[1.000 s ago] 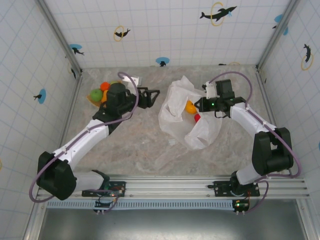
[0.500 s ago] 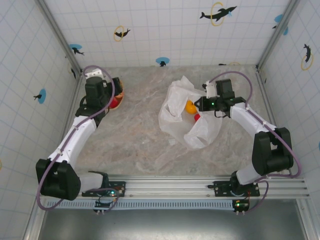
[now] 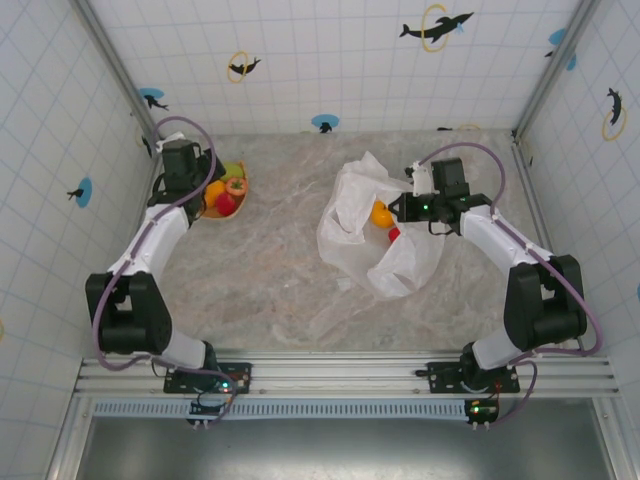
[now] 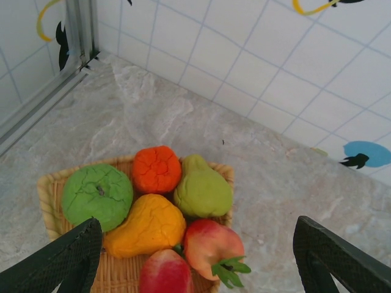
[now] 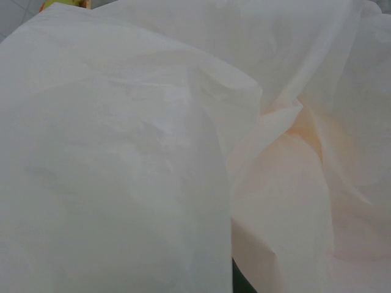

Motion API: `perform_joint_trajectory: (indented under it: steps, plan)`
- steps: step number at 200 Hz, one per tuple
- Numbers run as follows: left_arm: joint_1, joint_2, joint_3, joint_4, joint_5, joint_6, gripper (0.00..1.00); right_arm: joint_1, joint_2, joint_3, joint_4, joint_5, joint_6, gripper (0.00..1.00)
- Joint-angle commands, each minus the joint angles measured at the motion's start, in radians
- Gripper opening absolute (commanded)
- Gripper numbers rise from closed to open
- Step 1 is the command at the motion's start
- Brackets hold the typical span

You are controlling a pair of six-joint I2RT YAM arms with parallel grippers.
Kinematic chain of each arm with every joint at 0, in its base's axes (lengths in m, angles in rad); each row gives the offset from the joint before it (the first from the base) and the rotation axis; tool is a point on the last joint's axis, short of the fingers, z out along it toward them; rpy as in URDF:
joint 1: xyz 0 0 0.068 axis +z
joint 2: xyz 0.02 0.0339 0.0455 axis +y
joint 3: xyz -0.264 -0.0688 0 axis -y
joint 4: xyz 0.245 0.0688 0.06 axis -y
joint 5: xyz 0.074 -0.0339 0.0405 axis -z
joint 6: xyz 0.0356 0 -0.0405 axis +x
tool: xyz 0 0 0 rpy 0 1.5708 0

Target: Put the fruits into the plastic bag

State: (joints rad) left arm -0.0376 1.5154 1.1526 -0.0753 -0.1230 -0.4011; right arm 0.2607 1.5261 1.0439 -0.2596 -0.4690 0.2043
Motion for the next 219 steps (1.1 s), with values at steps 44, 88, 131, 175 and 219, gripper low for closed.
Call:
perform_joint_trajectory:
  steps: [44,88,131,175,219]
  plan:
    - [0.043,0.15,0.131,-0.098,-0.043,0.033,0.84,0.012,-0.017,0.013,0.019,-0.008,0.009,0.0]
    - [0.108,0.252,0.19,-0.132,-0.026,0.037,0.84,0.014,-0.009,-0.001,0.035,-0.019,0.008,0.0]
    - [0.136,0.355,0.269,-0.177,-0.045,0.06,0.84,0.013,-0.001,-0.013,0.049,-0.023,0.007,0.0]
    - [0.143,0.446,0.327,-0.205,-0.039,0.071,0.84,0.013,0.011,-0.007,0.048,-0.025,0.004,0.0]
    - [0.146,0.515,0.364,-0.219,-0.017,0.074,0.83,0.013,0.017,-0.01,0.049,-0.025,0.004,0.0]
